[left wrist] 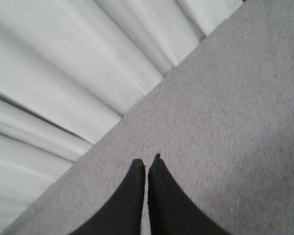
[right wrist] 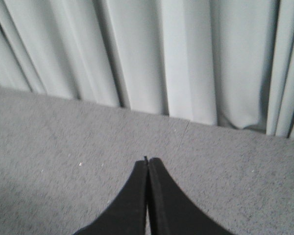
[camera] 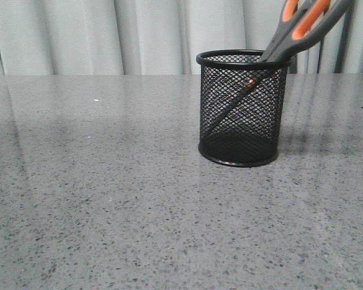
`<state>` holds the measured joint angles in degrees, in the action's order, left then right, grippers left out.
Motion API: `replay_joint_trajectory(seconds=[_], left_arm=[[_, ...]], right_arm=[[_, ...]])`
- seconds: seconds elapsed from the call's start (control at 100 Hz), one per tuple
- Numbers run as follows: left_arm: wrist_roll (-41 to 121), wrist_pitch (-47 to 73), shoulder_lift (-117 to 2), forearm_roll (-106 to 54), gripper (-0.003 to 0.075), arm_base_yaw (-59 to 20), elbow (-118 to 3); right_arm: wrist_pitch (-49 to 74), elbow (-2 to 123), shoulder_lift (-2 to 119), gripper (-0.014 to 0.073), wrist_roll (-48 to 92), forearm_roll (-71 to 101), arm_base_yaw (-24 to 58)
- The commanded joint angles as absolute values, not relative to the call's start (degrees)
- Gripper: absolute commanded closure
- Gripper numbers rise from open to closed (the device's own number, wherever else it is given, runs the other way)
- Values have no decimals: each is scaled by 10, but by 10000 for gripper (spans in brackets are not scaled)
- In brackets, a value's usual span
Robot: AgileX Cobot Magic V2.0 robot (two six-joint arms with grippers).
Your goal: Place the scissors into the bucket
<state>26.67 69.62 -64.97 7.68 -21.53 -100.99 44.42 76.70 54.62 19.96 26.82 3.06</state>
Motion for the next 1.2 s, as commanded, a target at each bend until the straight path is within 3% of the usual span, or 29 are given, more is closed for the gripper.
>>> replay_joint_trajectory(seconds=[0.0, 0.17, 0.35, 0.57, 0.69, 0.89, 1.19], left_arm=[[240, 609, -625, 63, 741, -213, -997], [212, 457, -547, 50, 741, -213, -862], [191, 272, -419, 42, 741, -213, -632], [191, 22, -250, -20, 741, -213, -329], [191, -46, -167, -70, 741, -213, -220], [191, -55, -81, -82, 741, -213, -148], [191, -55, -75, -82, 741, -213, -147]], right_arm=[[327, 718, 501, 654, 201, 282, 27], [213, 582, 405, 659, 201, 282, 27], [124, 440, 308, 659, 201, 282, 27], [105, 304, 181, 659, 201, 282, 27], [105, 246, 125, 659, 201, 282, 27], [126, 203, 88, 659, 201, 282, 27], [162, 203, 88, 659, 201, 282, 27]])
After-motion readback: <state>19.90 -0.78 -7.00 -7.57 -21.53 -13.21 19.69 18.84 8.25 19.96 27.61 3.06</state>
